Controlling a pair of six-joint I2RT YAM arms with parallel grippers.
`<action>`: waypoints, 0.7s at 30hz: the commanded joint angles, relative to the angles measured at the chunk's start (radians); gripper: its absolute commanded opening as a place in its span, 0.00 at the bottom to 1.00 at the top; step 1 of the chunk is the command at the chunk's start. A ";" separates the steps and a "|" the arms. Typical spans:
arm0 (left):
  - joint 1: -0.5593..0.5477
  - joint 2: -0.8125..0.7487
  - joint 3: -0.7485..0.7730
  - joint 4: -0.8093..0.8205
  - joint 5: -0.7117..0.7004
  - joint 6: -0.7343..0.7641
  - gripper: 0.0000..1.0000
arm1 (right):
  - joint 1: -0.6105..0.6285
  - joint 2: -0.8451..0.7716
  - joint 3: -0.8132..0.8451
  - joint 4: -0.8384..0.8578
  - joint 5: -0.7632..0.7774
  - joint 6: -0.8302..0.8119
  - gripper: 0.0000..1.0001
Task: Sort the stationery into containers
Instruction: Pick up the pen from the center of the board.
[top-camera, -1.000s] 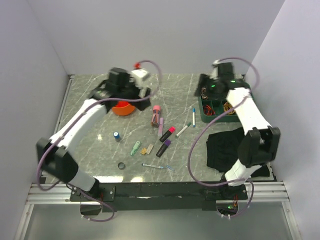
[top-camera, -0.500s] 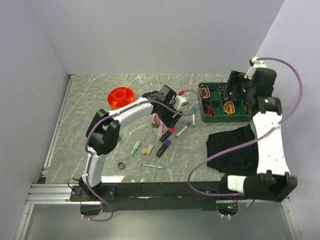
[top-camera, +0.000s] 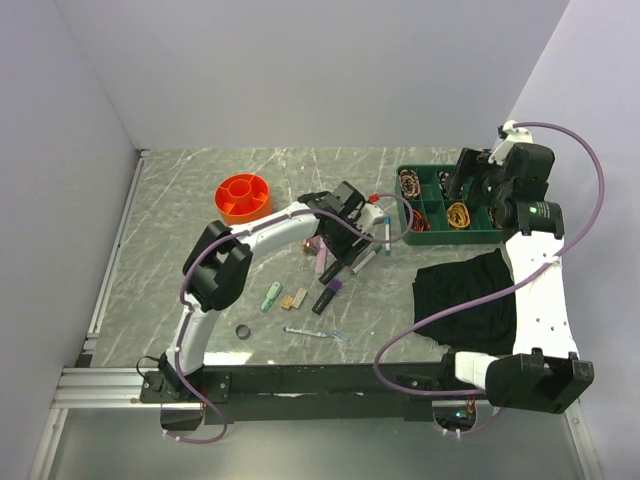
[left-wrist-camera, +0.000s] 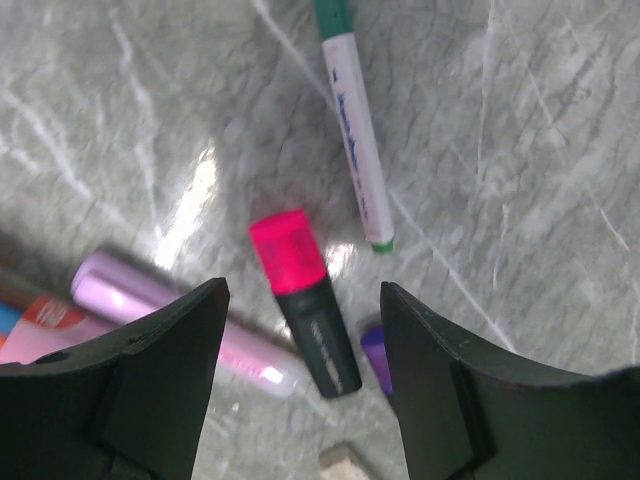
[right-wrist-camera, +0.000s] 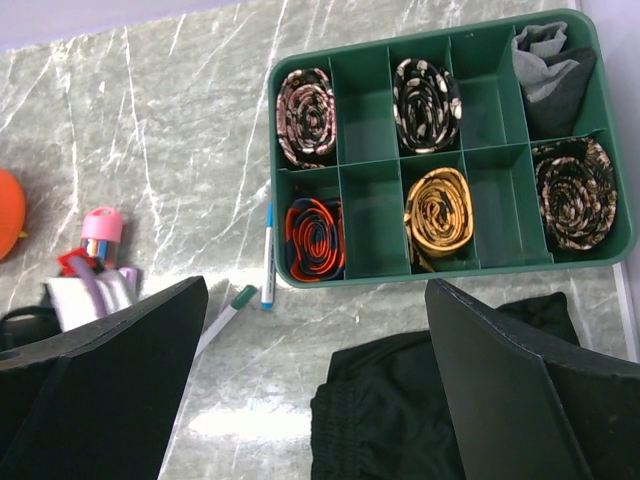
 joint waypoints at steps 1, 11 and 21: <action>-0.011 0.053 0.063 0.010 -0.038 -0.021 0.69 | -0.013 0.002 0.008 0.032 -0.006 -0.015 0.99; -0.010 0.077 0.038 0.013 -0.072 -0.031 0.65 | -0.021 0.021 0.010 0.032 -0.009 0.009 0.99; -0.010 0.111 0.036 0.004 -0.058 -0.037 0.52 | -0.022 0.038 0.013 0.030 0.006 -0.009 0.98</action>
